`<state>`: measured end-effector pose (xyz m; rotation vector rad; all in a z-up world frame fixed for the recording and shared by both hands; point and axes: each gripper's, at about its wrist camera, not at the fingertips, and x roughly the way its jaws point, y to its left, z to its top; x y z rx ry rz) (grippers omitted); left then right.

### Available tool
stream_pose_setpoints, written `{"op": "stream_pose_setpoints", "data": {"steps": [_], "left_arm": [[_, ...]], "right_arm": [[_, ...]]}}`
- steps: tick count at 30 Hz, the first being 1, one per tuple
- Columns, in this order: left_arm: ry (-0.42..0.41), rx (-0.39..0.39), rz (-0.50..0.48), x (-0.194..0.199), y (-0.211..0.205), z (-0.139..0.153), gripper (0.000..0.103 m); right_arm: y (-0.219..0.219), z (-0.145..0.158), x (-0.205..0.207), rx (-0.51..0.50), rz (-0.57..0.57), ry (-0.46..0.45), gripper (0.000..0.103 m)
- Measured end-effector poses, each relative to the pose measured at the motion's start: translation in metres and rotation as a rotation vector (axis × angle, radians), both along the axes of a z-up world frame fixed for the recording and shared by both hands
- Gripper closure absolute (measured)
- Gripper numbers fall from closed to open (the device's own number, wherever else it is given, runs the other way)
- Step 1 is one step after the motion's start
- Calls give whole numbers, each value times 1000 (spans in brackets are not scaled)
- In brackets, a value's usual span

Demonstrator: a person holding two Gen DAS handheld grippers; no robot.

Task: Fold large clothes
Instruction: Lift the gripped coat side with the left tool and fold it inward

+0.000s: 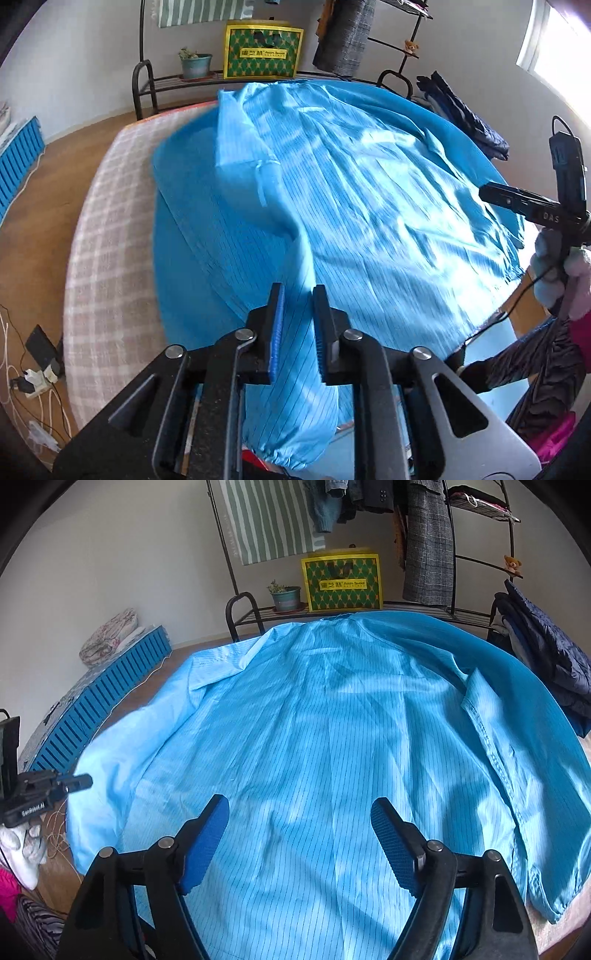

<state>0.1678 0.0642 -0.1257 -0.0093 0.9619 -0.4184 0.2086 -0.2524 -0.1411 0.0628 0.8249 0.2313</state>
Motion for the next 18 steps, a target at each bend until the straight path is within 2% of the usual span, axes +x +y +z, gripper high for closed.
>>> {"op": "stream_pose_setpoints", "data": {"steps": [2,3,8,9,11,15,18], "left_arm": [[9,-53,44,-9,14,2,71],[14,-83,80,-9,25,3,69],[86,-158,250,6,69,-10,68],[107,-172,250,8,71,-15,68],[175,-203,230,11,70,-31,57],[285,-262,215,13,62,-58,56],[326,-338,190,12,56,-65,56]], "right_arm": [[-1,1,-1,1,5,-1,21],[-1,1,-2,6,9,1,21],[1,-3,1,49,34,32,21],[4,-3,1,55,42,35,21],[12,-5,1,56,64,40,21],[28,-8,0,51,99,48,21],[38,-9,-3,37,123,45,21]]}}
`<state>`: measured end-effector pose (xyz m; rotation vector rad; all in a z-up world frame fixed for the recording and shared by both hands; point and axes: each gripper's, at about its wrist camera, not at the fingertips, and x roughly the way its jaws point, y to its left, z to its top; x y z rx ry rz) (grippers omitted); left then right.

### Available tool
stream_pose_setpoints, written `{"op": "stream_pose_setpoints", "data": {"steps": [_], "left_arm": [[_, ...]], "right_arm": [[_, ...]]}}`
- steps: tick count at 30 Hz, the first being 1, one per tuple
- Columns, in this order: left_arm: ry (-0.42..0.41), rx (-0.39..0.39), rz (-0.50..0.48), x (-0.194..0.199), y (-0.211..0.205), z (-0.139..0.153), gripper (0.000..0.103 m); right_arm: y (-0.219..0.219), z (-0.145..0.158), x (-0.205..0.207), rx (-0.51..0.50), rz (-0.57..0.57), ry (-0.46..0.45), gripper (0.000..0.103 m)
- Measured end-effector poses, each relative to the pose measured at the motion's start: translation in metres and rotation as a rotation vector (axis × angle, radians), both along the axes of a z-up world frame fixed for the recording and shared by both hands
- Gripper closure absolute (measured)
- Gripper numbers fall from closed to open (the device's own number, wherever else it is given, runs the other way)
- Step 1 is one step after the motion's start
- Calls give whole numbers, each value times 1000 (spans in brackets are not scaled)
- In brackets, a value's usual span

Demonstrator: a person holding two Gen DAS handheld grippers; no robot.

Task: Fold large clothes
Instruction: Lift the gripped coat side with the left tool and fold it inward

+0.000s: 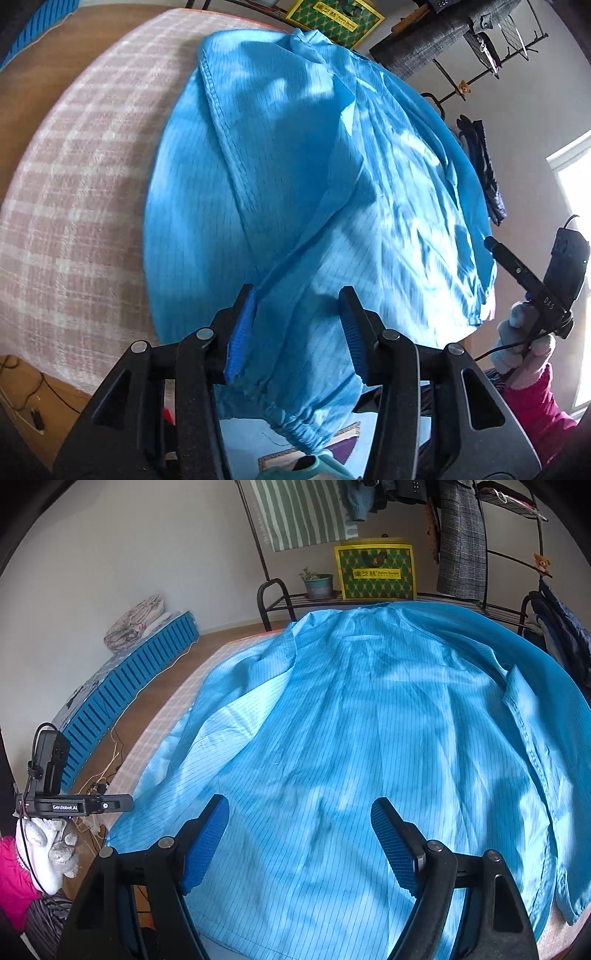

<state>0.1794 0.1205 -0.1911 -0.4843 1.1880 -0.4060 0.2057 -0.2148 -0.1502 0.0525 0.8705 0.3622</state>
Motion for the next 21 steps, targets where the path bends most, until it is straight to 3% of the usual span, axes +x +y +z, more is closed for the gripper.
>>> {"op": "stream_pose_setpoints", "data": {"steps": [3,9,11,14,18,21], "left_arm": [[12,-119,-69,-7,-23,4,57],[-7,-208,-266,-32,-80,25,56],[-79,-154,-262,-40,-79,42,56],[-123,-35,-124,-35,-53,51,56],[-17,181,71,-13,-13,15,57],[77,194,113,-7,-1,-16,57]], "right_arm": [[4,-3,-1,-4,7,5,21],[5,-13,1,-4,11,40,21],[4,-15,1,-1,13,50,21],[3,-17,2,15,14,67,21],[8,-27,10,94,23,142,21],[21,-32,16,150,42,184,21]]}}
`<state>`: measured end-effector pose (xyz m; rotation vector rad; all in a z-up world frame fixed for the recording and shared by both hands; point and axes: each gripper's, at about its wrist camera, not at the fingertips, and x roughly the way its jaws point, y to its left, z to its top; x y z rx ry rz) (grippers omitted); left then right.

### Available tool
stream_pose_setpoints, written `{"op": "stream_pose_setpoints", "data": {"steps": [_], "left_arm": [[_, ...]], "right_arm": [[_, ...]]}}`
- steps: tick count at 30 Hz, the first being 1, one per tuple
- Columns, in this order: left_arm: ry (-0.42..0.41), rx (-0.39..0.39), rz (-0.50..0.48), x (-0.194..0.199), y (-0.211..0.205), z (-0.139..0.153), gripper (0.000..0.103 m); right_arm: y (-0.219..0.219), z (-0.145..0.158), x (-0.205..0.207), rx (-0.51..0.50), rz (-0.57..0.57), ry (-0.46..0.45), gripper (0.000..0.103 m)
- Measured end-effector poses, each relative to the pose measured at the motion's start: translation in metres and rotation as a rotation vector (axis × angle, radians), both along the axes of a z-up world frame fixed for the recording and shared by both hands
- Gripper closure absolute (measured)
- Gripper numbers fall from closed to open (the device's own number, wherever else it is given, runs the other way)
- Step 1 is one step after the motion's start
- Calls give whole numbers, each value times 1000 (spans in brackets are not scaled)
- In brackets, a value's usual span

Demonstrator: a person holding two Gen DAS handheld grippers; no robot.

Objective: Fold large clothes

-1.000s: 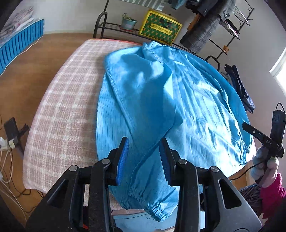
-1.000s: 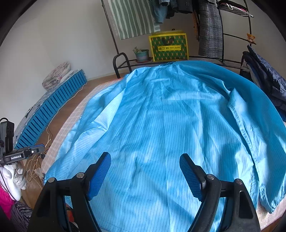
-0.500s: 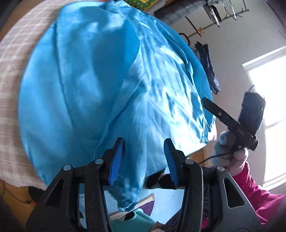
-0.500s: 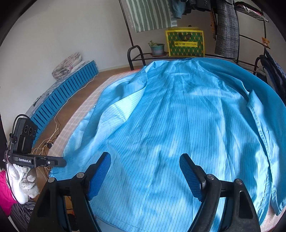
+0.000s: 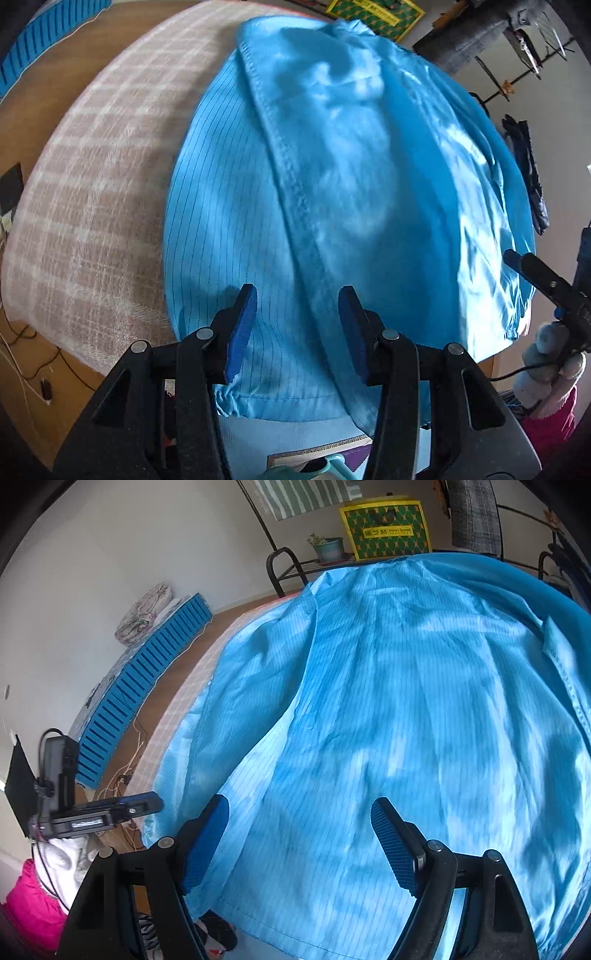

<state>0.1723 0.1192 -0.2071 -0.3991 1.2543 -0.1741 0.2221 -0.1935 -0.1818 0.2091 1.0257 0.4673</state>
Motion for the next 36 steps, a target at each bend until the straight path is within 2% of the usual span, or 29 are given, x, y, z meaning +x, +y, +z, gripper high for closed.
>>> {"op": "stream_pose_setpoints", "data": {"steps": [5,6,8,9,11,13,15,17,19,21,22,24,25,26,27,29,30,33,36], "left_arm": [[14,-29,10,6,-1,-9,57],[10,-23,8,9,-2,-9,60],[8,-34,1,12,-2,-9,91],[12,-46,-2,13,-2,-10,99],[3,-49,8,13,-2,-12,102],[-15,-55,14,9,-2,-9,103],[-33,-68,23,5,3,-4,103],[-48,-60,30,1,5,0,103],[-39,-52,45,1,4,-1,103],[-3,-66,48,5,1,-9,92],[18,-79,49,7,-1,-14,80],[-4,-78,46,10,-8,-13,80],[-15,-61,27,12,-13,-11,84],[-21,-50,12,15,-18,-11,103],[-23,-40,10,17,-21,-10,103],[-41,-45,22,18,-19,-6,103],[-53,-43,29,17,-16,-3,103],[-105,-33,56,15,1,13,103],[-146,7,103,15,23,27,103]], "right_arm": [[34,3,20,-6,8,-26,21],[42,2,25,-16,11,-25,19],[55,-6,34,-84,25,-38,18],[61,-12,38,-140,28,-43,18],[63,-30,42,-234,27,-12,20],[54,-48,43,-283,22,57,29],[37,-50,38,-274,9,71,46],[26,-45,32,-275,-3,57,46],[17,-39,27,-210,1,56,45],[13,-38,24,-135,18,96,44],[16,-40,25,-115,35,110,44],[22,-42,21,-112,66,124,44],[26,-44,20,-110,81,136,44],[28,-47,20,-99,94,156,47],[30,-51,20,-76,105,180,60],[32,-60,20,-14,110,237,77],[31,-64,20,15,103,259,83],[35,-69,19,122,110,309,95],[52,-70,15,196,151,324,97]]}}
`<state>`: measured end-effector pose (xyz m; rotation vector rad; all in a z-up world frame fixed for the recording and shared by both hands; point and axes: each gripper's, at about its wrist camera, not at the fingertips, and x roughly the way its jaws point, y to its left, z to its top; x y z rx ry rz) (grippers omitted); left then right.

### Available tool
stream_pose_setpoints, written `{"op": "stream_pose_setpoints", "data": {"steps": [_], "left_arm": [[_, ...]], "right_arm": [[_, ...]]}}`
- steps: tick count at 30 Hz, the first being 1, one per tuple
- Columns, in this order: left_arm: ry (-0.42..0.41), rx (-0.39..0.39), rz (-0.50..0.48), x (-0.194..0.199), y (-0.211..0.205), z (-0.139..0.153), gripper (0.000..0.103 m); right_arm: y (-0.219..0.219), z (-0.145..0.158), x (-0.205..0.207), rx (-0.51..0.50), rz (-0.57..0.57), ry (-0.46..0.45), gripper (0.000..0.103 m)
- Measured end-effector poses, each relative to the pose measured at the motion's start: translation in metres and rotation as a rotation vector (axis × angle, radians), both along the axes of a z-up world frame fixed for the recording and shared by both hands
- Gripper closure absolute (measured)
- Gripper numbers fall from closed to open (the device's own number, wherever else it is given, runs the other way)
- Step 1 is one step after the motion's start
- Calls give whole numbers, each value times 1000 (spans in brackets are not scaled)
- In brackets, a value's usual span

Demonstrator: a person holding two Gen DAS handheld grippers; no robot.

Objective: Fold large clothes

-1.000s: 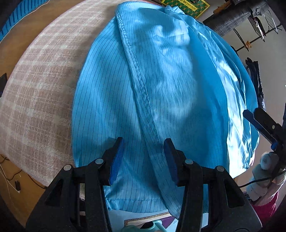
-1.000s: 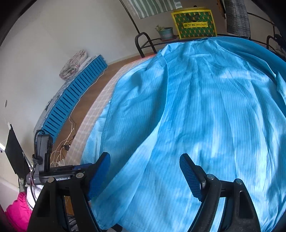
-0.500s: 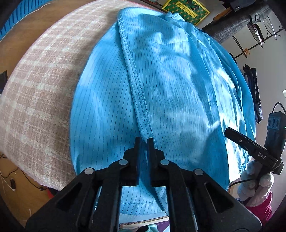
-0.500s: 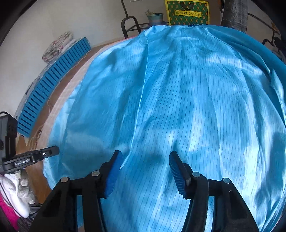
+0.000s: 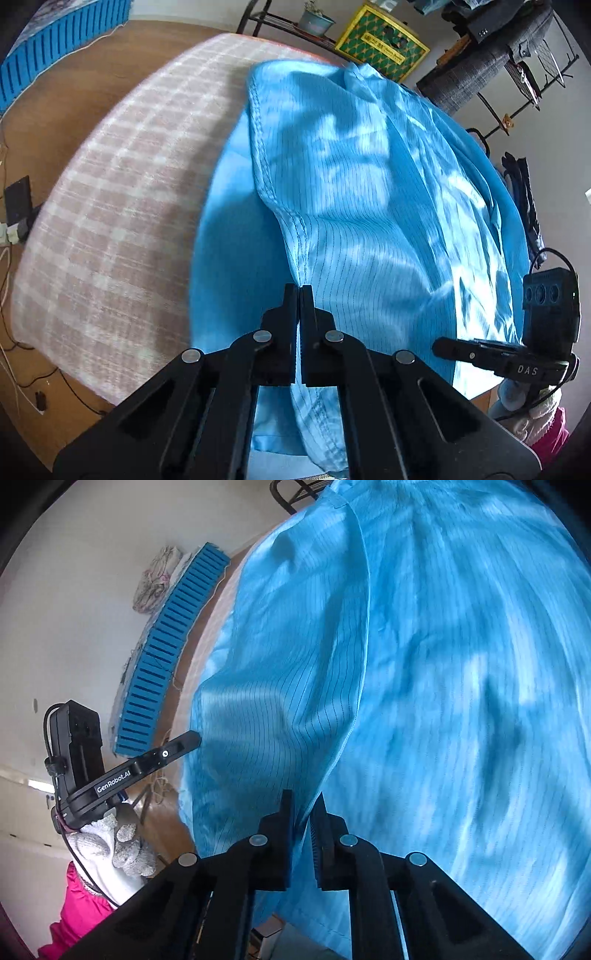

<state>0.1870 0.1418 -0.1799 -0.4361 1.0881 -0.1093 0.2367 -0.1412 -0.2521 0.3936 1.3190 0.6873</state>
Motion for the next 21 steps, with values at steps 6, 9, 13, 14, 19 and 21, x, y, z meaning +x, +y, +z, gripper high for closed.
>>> {"op": "stream_pose_setpoints", "data": {"steps": [6,9,13,14,19,21], "left_arm": [[25,21,88,-1,42,-1,103],[54,82,83,-7,45,-11,103],[83,231,75,-12,40,-25,103],[87,232,79,-13,41,-26,103],[35,306,88,-17,40,-5,98],[-13,299,100,-21,40,12,94]], "right_arm": [[55,-3,-11,7,89,-12,100],[77,-8,-19,2,139,-11,102],[102,-24,-27,-62,196,-13,102],[105,-27,-28,-76,202,-8,102],[107,-6,-31,-91,226,-84,81],[98,12,-30,-99,204,-144,51]]}}
